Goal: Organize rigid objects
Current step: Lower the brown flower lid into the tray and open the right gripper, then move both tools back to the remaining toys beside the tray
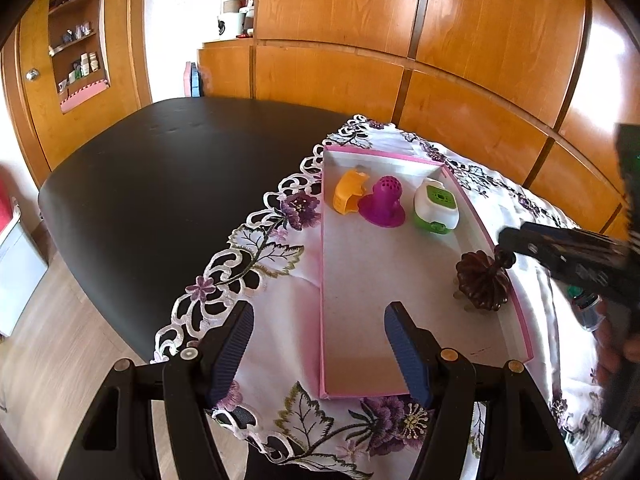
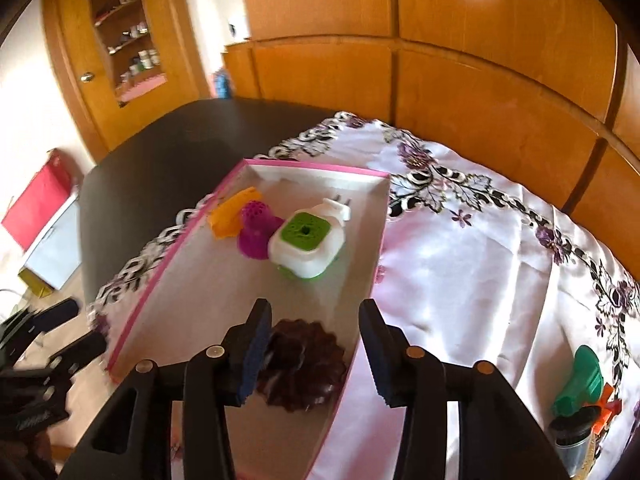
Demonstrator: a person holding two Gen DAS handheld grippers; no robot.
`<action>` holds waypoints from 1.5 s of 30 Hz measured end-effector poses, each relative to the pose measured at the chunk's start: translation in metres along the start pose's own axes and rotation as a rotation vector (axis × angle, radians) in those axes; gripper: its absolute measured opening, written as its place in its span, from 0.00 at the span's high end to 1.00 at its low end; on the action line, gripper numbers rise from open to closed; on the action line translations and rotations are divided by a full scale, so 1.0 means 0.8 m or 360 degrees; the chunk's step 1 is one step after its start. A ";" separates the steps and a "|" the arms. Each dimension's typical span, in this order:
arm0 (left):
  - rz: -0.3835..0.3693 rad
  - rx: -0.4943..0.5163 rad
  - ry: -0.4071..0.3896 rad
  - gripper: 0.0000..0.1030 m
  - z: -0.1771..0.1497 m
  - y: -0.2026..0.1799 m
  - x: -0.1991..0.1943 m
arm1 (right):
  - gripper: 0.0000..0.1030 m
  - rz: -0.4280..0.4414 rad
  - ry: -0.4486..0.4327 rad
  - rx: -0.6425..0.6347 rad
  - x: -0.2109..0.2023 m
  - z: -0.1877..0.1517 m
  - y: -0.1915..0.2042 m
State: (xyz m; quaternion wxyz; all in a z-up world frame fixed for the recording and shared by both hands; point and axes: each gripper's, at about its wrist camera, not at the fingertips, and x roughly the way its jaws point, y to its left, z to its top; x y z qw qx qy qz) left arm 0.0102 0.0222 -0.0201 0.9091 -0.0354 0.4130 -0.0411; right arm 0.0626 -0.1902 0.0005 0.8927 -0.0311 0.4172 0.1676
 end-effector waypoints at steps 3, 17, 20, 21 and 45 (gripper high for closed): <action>-0.0010 -0.0012 0.0007 0.32 0.000 0.000 0.002 | 0.56 -0.0007 0.0044 -0.0149 -0.008 -0.014 0.014; -0.0012 -0.0012 0.0031 0.32 -0.004 0.001 0.007 | 0.71 -0.0193 0.0007 -0.0177 0.047 0.007 0.008; -0.0017 0.0001 0.0035 0.32 -0.006 -0.002 0.008 | 0.71 -0.0199 0.0011 -0.0153 0.050 0.011 0.007; -0.0018 0.0005 0.0037 0.32 -0.007 -0.002 0.008 | 0.71 -0.0175 0.0023 -0.0138 0.050 0.010 0.007; -0.0037 0.0089 0.0015 0.31 -0.005 -0.025 0.002 | 0.60 -0.0195 -0.0079 0.0083 -0.047 -0.033 -0.061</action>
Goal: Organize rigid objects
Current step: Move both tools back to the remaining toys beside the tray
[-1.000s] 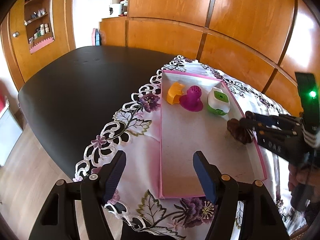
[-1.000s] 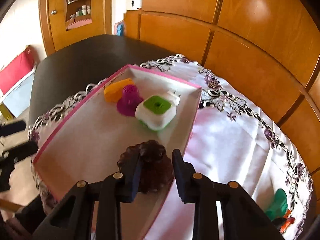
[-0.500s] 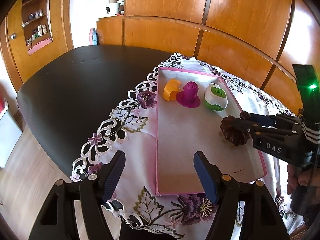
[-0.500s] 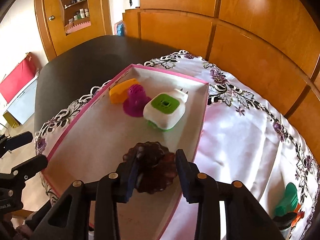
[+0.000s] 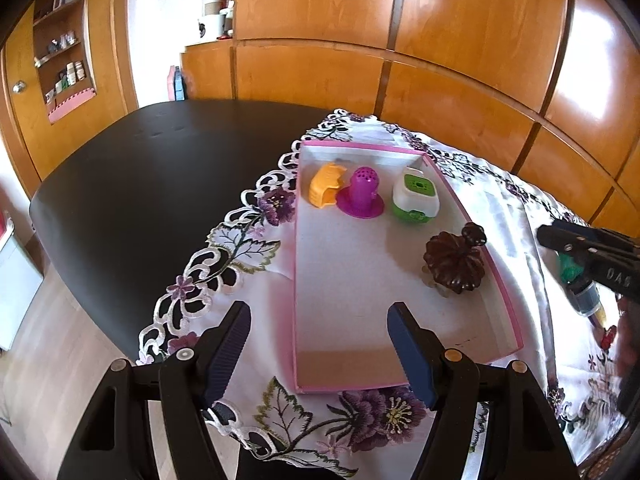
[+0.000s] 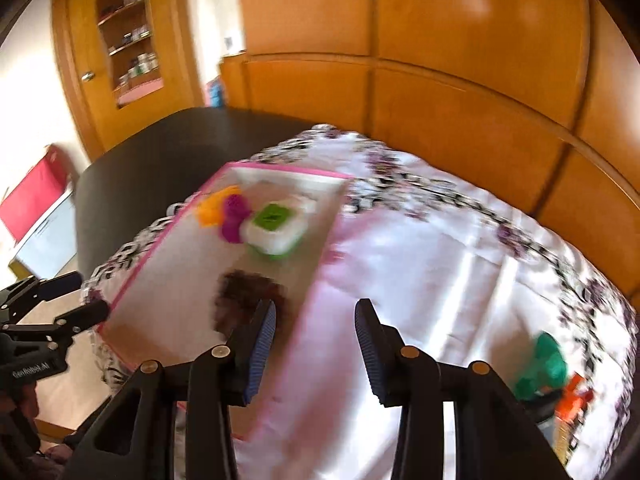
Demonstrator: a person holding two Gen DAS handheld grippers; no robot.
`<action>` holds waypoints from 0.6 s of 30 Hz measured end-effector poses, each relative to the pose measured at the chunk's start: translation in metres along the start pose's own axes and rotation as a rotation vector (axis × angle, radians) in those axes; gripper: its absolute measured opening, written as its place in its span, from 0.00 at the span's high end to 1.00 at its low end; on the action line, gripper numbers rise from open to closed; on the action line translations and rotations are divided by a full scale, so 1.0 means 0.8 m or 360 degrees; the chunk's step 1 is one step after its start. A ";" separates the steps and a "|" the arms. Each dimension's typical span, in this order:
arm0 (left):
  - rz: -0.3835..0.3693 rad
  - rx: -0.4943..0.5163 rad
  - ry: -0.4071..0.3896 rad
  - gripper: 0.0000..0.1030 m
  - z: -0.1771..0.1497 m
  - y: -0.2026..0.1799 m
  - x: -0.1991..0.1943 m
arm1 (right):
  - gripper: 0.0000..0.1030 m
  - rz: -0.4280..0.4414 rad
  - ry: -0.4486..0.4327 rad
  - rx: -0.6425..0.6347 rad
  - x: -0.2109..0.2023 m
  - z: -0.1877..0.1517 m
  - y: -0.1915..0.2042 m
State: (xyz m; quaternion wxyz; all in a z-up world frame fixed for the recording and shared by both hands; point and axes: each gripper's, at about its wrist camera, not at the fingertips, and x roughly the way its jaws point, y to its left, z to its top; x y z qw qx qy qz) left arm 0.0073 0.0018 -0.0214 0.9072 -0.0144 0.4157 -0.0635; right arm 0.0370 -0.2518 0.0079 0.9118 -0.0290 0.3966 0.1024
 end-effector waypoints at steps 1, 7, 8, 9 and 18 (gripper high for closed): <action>-0.0002 0.0007 -0.0001 0.31 0.001 -0.002 0.000 | 0.60 -0.0028 -0.0001 0.0017 -0.004 -0.004 -0.010; -0.0027 0.0086 -0.0023 0.31 0.010 -0.023 -0.003 | 0.60 -0.0277 -0.0025 0.0235 -0.037 -0.033 -0.110; -0.0035 0.0101 -0.0025 0.31 0.011 -0.028 -0.004 | 0.60 -0.0327 -0.0034 0.0296 -0.045 -0.040 -0.130; -0.0046 0.0120 -0.0024 0.31 0.014 -0.035 -0.004 | 0.60 -0.0390 -0.0047 0.0384 -0.053 -0.049 -0.156; -0.0198 0.0314 0.0011 0.31 0.023 -0.106 -0.002 | 0.60 -0.0699 -0.0087 0.1095 -0.091 -0.125 -0.298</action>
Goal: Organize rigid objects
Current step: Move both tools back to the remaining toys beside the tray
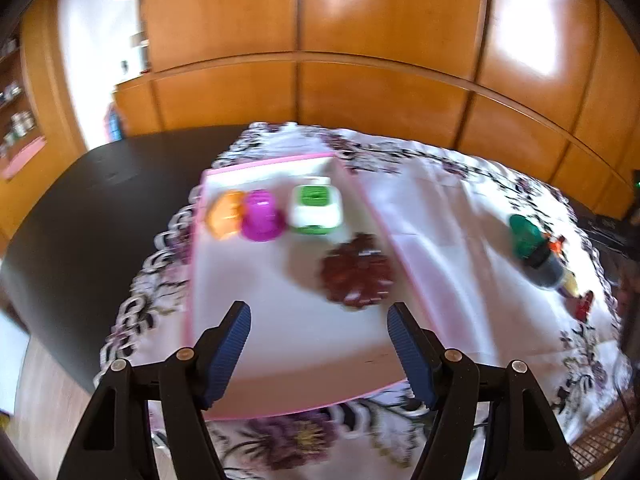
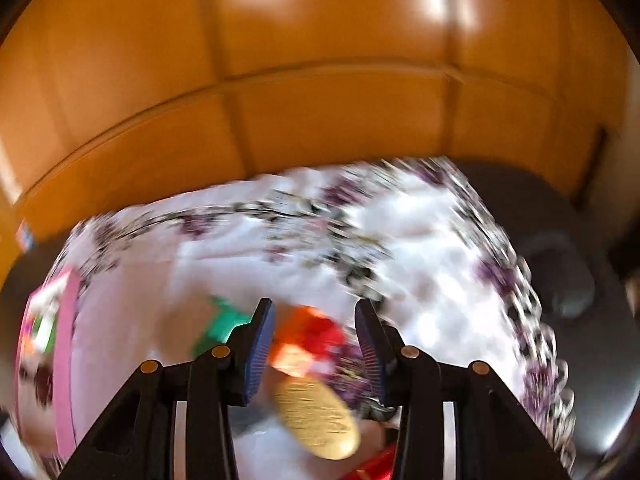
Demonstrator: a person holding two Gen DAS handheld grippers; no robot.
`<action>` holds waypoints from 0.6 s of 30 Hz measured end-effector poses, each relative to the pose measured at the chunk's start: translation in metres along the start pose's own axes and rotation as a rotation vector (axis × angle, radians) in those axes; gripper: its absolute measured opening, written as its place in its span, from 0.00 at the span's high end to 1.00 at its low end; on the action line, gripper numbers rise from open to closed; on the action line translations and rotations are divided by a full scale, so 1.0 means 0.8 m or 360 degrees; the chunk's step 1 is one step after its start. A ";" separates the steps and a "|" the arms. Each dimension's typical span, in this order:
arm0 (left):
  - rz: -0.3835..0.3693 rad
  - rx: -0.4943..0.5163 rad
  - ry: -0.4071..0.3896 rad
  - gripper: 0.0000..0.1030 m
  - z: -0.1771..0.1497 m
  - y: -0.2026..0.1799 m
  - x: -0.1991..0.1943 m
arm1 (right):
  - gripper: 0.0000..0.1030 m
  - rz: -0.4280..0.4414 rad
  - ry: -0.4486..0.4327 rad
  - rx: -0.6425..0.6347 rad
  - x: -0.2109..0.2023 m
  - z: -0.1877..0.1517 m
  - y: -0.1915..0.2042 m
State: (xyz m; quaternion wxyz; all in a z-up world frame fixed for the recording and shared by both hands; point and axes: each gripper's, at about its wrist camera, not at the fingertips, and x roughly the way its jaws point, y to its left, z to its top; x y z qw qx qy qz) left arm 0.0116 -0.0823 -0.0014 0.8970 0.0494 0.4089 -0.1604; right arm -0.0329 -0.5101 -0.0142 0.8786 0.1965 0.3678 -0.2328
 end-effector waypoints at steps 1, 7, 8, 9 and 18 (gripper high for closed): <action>-0.0023 0.0022 0.0007 0.31 0.002 -0.008 0.002 | 0.60 0.0006 -0.0005 0.0044 -0.001 0.003 -0.007; -0.0218 0.0223 0.0038 0.31 0.020 -0.078 0.014 | 0.60 0.0067 0.0036 0.0091 0.003 0.004 -0.014; -0.0241 0.0253 0.0041 0.31 0.023 -0.088 0.016 | 0.60 0.0068 0.0034 0.0088 0.003 0.003 -0.013; -0.0268 0.0287 0.0046 0.31 0.025 -0.100 0.019 | 0.60 0.0070 0.0033 0.0086 0.002 0.003 -0.013; -0.0507 0.0404 0.0183 0.37 0.051 -0.187 0.060 | 0.60 0.0112 0.0068 0.0137 0.006 0.002 -0.016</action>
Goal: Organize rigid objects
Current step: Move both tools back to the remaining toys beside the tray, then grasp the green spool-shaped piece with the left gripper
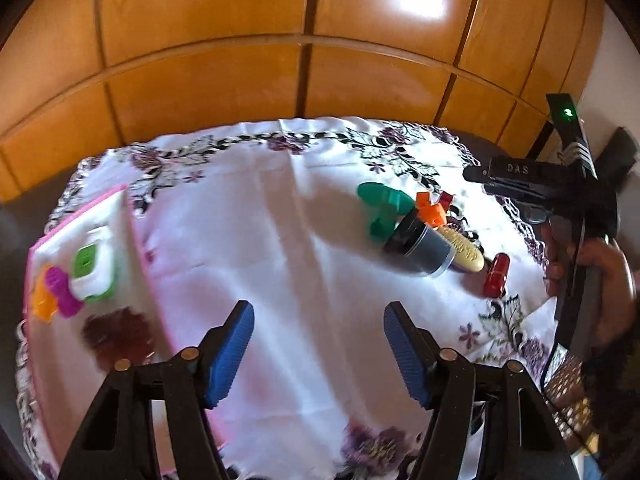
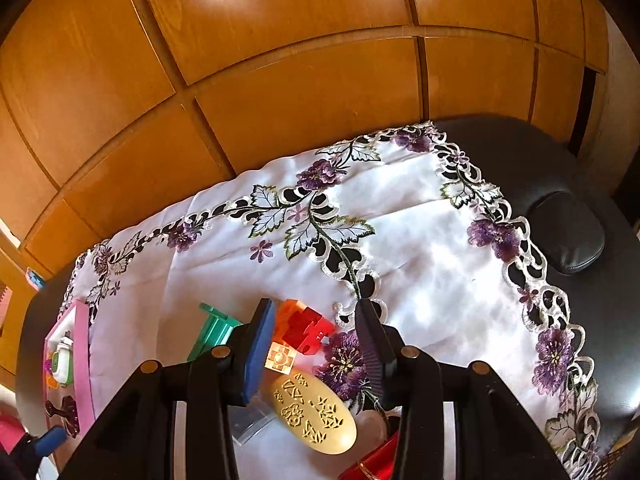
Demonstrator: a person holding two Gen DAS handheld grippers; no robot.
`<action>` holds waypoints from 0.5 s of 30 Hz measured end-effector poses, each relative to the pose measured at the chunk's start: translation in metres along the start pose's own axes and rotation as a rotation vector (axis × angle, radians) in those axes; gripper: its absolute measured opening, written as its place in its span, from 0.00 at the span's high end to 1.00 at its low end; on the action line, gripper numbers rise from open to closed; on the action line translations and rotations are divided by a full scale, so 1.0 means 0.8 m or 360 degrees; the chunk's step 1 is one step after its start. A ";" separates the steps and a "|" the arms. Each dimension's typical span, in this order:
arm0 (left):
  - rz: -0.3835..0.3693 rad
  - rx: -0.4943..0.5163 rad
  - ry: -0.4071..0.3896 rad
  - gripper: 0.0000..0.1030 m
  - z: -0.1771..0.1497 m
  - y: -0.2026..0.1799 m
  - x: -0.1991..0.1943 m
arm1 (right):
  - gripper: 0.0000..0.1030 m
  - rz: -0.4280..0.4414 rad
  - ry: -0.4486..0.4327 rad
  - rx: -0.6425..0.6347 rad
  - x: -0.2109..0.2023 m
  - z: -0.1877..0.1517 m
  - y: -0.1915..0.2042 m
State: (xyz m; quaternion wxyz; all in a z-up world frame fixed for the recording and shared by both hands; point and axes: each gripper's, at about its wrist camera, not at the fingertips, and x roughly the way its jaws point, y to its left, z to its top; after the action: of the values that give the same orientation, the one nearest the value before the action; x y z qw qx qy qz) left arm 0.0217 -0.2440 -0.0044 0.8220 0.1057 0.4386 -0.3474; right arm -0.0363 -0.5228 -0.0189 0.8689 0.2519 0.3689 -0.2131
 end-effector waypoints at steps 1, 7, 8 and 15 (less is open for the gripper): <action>-0.0012 -0.0005 0.0013 0.42 0.005 -0.003 0.007 | 0.60 0.0003 0.0002 0.0010 0.000 0.000 -0.001; -0.0101 -0.0053 0.0130 0.65 0.041 -0.014 0.058 | 0.60 0.0036 0.0037 0.0082 0.003 0.002 -0.010; -0.0114 -0.0057 0.0141 0.65 0.046 -0.017 0.066 | 0.60 0.0042 0.0042 0.0088 0.003 0.002 -0.011; -0.0252 -0.0068 0.0236 0.62 0.096 -0.041 0.127 | 0.60 0.0063 0.0089 0.0098 0.010 0.003 -0.012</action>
State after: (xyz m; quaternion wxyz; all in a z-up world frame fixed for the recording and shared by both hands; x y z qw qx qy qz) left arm 0.0876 -0.3536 -0.0356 0.7593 0.0785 0.5126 -0.3931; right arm -0.0355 -0.5329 -0.0258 0.8541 0.2916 0.3812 -0.2001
